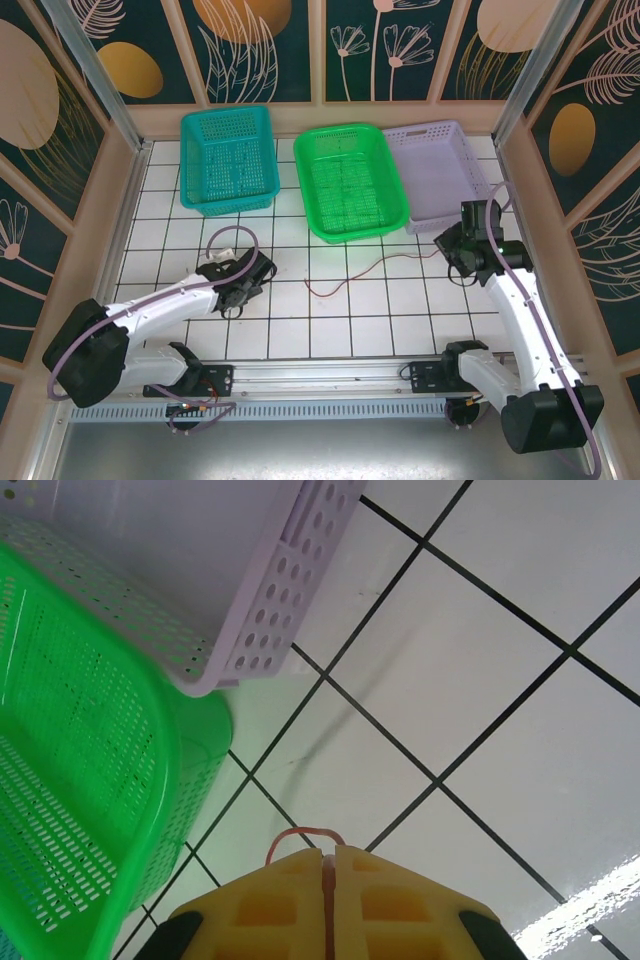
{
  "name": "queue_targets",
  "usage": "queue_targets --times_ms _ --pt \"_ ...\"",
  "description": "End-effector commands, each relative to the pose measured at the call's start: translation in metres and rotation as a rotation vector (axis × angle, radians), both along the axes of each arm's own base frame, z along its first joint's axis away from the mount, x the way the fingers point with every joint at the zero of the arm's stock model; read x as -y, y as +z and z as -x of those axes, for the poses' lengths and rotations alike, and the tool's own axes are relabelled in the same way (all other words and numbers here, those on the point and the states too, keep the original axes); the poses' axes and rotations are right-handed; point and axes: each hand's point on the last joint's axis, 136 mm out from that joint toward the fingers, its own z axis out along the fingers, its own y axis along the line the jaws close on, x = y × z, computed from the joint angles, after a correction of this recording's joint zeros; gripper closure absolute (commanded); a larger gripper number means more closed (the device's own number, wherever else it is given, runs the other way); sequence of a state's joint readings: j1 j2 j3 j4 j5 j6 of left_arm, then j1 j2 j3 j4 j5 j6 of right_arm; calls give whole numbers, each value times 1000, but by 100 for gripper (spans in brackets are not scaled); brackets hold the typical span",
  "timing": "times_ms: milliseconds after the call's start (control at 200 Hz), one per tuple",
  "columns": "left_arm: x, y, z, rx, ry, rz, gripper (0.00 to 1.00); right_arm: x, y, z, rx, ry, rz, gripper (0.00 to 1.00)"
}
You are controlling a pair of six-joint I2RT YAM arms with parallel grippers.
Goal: Untangle the cables
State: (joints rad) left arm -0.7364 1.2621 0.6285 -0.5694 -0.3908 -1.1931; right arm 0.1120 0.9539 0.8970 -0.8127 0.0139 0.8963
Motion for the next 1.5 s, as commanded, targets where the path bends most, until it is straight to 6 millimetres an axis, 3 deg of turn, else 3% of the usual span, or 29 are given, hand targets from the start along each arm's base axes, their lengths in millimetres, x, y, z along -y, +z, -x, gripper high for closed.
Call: queue_targets --times_ms 0,100,185,340,435,515,636,786,971,1096,1331,1496 --pt "18 13 -16 30 -31 48 99 -3 9 2 19 23 -11 100" --pt "32 34 -27 58 -25 98 54 -4 11 3 21 34 -16 100" --pt "41 53 -34 76 -10 145 42 -6 10 3 18 46 -22 100" --pt "57 84 -44 108 14 237 37 -12 22 0 50 67 -47 100" --pt "67 101 -50 133 17 288 36 -19 49 -8 130 108 -62 100" --pt "84 131 -65 197 -24 352 37 -28 77 -17 215 172 -69 100" --pt "117 170 -84 324 -185 442 44 -46 112 -24 308 310 -71 100" --pt "138 217 -95 498 -373 470 49 -64 152 -28 431 457 -58 100" --pt "171 280 -89 720 -725 452 51 -87 191 -32 548 622 -53 100" --pt "194 296 -78 822 -953 438 51 -95 207 -35 592 694 -32 100" --pt "228 315 -72 997 -1178 407 41 -112 225 -40 640 794 -45 100" --pt "256 301 -76 1064 -1313 253 34 -129 230 -41 650 859 -80 100"
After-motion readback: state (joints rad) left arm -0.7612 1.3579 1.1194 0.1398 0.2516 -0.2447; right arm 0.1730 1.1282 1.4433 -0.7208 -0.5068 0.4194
